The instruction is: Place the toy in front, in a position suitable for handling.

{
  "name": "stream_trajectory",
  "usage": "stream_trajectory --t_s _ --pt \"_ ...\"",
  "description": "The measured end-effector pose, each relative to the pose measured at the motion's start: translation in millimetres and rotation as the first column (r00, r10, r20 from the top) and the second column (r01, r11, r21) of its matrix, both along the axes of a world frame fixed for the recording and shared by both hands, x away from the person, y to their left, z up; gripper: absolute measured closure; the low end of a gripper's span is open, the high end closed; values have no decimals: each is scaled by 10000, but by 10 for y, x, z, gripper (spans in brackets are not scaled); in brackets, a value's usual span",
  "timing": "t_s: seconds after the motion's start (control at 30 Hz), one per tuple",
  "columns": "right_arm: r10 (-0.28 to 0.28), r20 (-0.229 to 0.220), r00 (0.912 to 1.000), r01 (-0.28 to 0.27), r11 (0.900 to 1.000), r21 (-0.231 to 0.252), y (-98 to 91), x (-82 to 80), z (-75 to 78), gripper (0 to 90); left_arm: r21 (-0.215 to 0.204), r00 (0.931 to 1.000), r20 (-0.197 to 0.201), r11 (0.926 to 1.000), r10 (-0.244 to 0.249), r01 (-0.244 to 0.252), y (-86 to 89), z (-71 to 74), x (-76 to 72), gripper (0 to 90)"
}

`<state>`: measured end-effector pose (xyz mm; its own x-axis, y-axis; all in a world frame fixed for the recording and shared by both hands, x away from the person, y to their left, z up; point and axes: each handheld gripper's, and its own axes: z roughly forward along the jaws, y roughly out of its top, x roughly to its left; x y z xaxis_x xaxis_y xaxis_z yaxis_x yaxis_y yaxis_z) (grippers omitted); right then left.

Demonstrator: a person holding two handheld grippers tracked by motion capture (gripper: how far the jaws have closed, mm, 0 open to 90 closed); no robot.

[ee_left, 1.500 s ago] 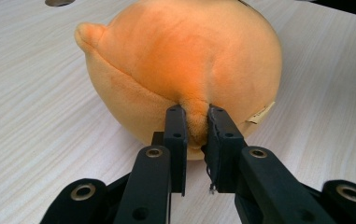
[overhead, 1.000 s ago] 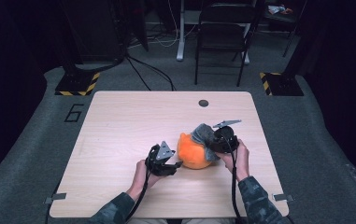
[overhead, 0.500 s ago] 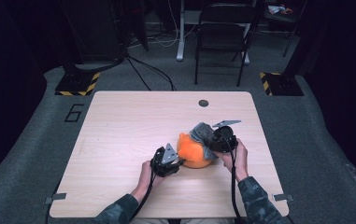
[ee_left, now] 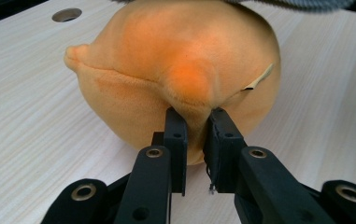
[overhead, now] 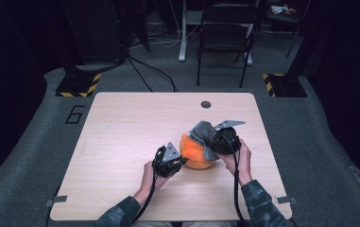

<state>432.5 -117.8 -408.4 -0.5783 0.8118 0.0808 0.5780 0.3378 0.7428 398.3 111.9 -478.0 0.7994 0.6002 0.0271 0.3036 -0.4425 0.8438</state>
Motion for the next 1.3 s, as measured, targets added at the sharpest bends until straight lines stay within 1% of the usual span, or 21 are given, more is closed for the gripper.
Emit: stream_trajectory --t_s 0.1,0.13,0.17,0.2,0.23,0.3,0.37,0.4,0.43,0.47,0.5,0.57,0.6,0.67,0.8,0.9,1.03,1.13,1.17,1.2,1.3 --pt "297 100 9995 -297 9995 -73 120 -72 35 747 -124 9997 -222 9999 -48 46 15 45 -6 797" --pt "429 129 9990 -428 9990 -100 178 -103 45 747 -193 9998 -197 9998 22 -26 18 56 -11 797" --pt "570 256 9980 -567 9983 -100 215 -122 49 747 -249 9997 -234 9997 22 -28 22 68 -12 796" --pt "610 260 9978 -608 9981 -75 246 -136 49 747 -311 9995 -321 9995 -24 14 28 81 -10 796" --pt "730 258 9970 -726 9972 -174 281 -144 44 747 -366 9994 -349 9993 -5 -7 32 86 -11 796" --pt "777 275 9966 -771 9968 -224 340 -156 7 746 -357 9990 -453 9994 -37 21 41 82 -4 795" --pt "789 278 9965 -775 9958 -481 358 -148 -28 746 -340 9987 -515 9994 -19 1 37 62 0 794" --pt "856 254 9960 -843 9953 -473 349 -132 -50 747 -300 9990 -442 9995 14 -27 36 55 4 793" --pt "744 121 9972 -737 9962 -470 338 -115 -67 747 -307 9991 -430 9995 7 -21 36 54 6 790" --pt "762 201 9969 -752 9961 -464 323 -102 -77 747 -313 9991 -424 9995 -8 -5 35 51 9 790" --pt "781 110 9969 -775 9959 -467 307 -100 -78 747 -297 9989 -457 9996 -29 15 40 50 15 789" --pt "736 178 9971 -724 9954 -620 286 -92 -81 747 -343 9988 -497 9994 -39 22 48 46 19 788" --pt "578 160 9982 -568 9966 -594 290 -95 -84 747 -339 9987 -499 9994 -51 34 52 45 21 787" --pt "589 48 9983 -585 9965 -601 268 -88 -87 747 -350 9988 -489 9994 -66 49 57 40 24 785" --pt "519 92 9986 -512 9962 -705 240 -73 -93 747 -399 9987 -510 9992 -56 36 65 34 30 783" --pt "390 17 9992 -388 9967 -707 190 -52 -99 747 -397 9985 -541 9992 -100 79 75 33 35 782" --pt "121 -170 9998 -132 9977 -671 86 -14 -119 747 -415 9987 -503 9991 -45 24 76 27 39 782" --pt "-103 -355 9993 79 9977 -670 3 16 -147 746 -424 9984 -562 9991 -85 61 80 27 37 782" --pt "-223 -401 9989 198 9979 -622 -21 26 -161 746 -428 9982 -598 9991 -89 63 79 28 34 782" --pt "-220 -431 9988 191 9975 -677 -46 37 -171 746 -459 9981 -608 9989 -96 68 78 25 33 782" --pt "-470 -694 9965 426 9971 -632 -127 83 -223 746 -462 9980 -622 9989 -116 87 77 25 35 782"
